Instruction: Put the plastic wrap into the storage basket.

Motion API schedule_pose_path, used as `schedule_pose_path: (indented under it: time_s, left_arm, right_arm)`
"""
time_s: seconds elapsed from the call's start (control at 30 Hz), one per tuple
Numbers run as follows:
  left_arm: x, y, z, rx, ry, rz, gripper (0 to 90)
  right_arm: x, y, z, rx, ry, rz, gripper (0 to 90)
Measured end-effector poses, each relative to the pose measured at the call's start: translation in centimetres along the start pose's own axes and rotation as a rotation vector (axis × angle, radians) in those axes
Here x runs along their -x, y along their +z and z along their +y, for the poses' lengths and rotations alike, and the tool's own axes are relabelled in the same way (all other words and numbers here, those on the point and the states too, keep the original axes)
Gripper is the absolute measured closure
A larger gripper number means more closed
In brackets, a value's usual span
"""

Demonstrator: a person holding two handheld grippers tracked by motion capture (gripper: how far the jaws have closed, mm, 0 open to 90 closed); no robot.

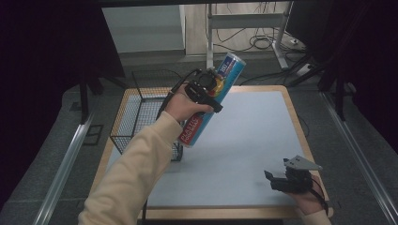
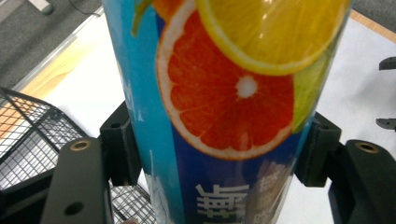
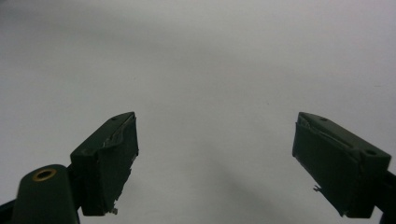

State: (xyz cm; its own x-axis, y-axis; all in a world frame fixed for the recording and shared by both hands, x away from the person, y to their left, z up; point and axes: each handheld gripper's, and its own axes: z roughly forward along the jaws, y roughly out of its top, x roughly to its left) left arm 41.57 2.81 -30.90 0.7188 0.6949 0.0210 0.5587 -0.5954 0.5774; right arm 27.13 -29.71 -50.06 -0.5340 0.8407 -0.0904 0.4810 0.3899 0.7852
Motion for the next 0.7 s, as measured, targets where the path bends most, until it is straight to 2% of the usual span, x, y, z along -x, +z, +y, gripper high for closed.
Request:
schedule_pose_path:
  time_s: [0.27,0.37,0.7]
  left_arm:
    - [-0.9,-0.9,0.1,-0.009,-0.002,0.008,31.9]
    - [-1.2,-1.1,0.1,0.001,-0.019,0.013,31.9]
    - [-2.3,-2.7,0.3,0.015,-0.031,0.035,31.9]
  right_arm:
    - [0.0,0.0,0.0,0.001,-0.001,-0.002,14.6]
    - [0.0,0.0,0.0,0.002,-0.002,-0.001,14.6]
    - [0.1,0.0,0.0,0.001,0.000,-0.002,14.6]
